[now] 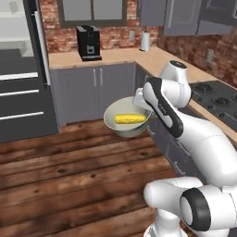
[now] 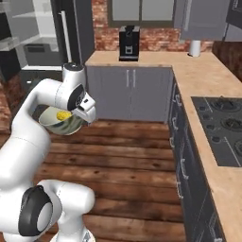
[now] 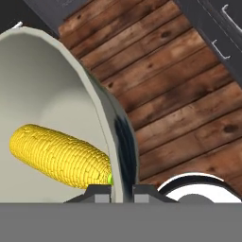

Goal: Move the cup from next to the sink to the open cabinet. Then, move the bowl with the corn to the fridge to clear the area for faucet cleaning.

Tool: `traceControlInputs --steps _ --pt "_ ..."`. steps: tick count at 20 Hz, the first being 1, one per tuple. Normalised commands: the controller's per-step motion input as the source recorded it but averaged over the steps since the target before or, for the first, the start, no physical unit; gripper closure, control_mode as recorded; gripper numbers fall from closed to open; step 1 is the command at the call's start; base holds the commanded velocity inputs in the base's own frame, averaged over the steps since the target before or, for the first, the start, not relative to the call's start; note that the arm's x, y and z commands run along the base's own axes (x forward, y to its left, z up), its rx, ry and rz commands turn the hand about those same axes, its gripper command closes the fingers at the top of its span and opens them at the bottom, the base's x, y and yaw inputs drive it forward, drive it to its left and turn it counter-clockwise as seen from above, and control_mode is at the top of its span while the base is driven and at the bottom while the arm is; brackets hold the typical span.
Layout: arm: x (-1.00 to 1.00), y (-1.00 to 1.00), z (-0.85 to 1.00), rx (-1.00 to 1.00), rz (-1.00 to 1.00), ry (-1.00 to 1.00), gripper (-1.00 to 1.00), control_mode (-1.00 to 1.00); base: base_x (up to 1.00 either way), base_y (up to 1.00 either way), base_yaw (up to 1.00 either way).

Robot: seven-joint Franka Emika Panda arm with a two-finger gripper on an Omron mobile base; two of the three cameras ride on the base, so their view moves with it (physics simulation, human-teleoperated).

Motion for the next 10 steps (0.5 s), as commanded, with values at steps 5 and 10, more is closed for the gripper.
traceControlInputs --steps 5,10 --pt "0.0 0.0 0.0 0.0 0.0 0.0 1.0 1.0 1.0 0.16 -0.06" --pt "0.0 0.0 0.0 0.0 0.0 0.0 1.0 1.0 1.0 0.49 -0.01"
